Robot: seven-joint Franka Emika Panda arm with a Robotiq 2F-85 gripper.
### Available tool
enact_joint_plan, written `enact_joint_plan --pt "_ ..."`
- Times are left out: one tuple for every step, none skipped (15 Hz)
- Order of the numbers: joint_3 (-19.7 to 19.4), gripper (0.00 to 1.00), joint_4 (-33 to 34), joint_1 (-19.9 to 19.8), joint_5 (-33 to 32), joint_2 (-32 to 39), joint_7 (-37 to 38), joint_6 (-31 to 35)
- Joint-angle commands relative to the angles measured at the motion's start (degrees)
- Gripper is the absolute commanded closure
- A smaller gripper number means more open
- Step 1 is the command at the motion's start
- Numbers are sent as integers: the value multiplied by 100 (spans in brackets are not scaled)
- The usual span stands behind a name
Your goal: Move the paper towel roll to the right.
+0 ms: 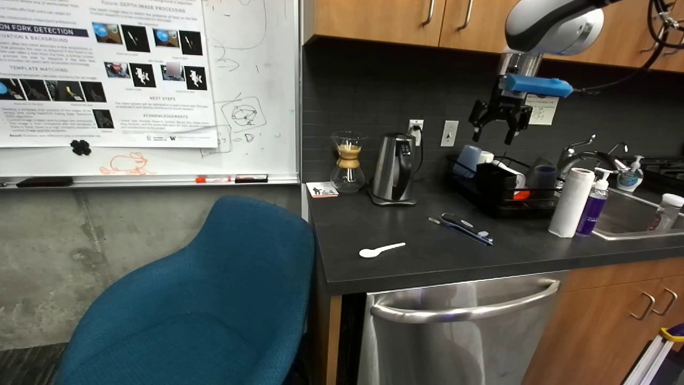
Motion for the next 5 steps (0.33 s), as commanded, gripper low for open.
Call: enact_joint_plan --pt "88 0 -236 70 -78 -238 -198 -173" --pt "112 0 -277 80 -103 -259 -257 -200" --pt "132 0 -308 89 -131 -276 -286 -226" --pt "158 0 -331 90 -182 -281 -286 -246" --pt "187 0 -346 90 -257 -294 -267 -268"
